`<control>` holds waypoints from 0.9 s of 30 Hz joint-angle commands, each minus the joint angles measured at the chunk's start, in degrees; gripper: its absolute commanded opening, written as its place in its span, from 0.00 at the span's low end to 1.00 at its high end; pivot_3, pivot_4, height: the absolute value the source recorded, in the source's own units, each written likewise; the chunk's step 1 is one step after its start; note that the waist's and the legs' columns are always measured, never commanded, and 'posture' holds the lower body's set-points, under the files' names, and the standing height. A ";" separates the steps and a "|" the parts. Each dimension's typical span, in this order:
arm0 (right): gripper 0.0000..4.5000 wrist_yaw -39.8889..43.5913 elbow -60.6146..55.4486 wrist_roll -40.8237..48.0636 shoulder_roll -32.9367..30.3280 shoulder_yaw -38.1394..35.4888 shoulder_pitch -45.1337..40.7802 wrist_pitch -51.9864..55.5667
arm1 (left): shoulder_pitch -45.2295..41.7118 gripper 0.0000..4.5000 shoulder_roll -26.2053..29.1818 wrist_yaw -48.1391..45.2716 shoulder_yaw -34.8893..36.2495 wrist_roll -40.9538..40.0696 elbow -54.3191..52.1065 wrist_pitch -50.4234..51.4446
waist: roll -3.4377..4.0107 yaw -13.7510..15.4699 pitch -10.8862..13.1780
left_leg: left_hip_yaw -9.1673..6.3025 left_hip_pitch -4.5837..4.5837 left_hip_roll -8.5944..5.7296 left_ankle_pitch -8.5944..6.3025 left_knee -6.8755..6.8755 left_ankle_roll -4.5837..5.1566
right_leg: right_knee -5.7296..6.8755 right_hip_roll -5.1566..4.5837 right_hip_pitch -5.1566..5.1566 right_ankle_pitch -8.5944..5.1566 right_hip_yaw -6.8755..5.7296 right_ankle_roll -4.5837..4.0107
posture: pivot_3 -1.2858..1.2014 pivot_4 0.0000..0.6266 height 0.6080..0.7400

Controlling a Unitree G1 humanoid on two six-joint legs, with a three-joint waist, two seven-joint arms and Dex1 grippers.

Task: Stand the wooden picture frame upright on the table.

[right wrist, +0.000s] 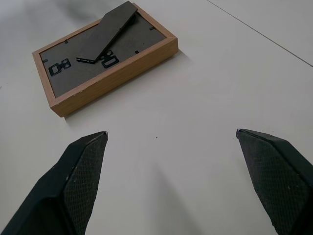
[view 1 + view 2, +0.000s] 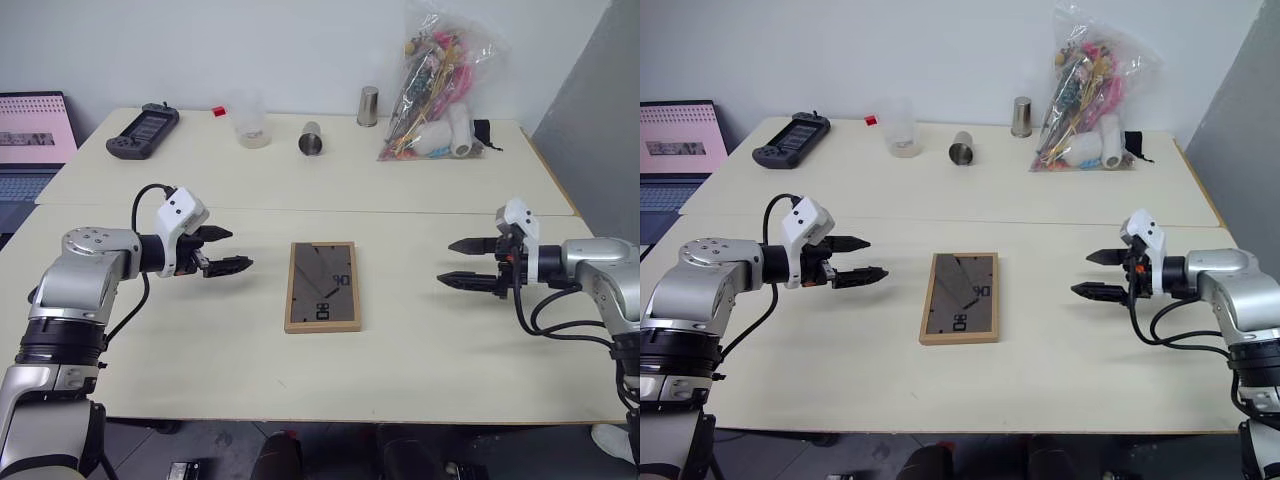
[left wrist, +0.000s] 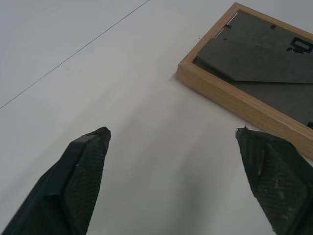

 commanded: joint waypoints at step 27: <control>0.01 -13.02 -4.36 -10.64 15.62 11.73 3.60 -7.53 | 11.22 0.00 -7.39 2.86 -3.78 -1.22 -14.39 2.57 | -0.01 0.04 -0.01 | -0.01 0.01 -0.01 0.00 0.08 0.00 | 0.13 0.00 0.00 0.00 0.01 0.00 | 0.52 0.24 1.00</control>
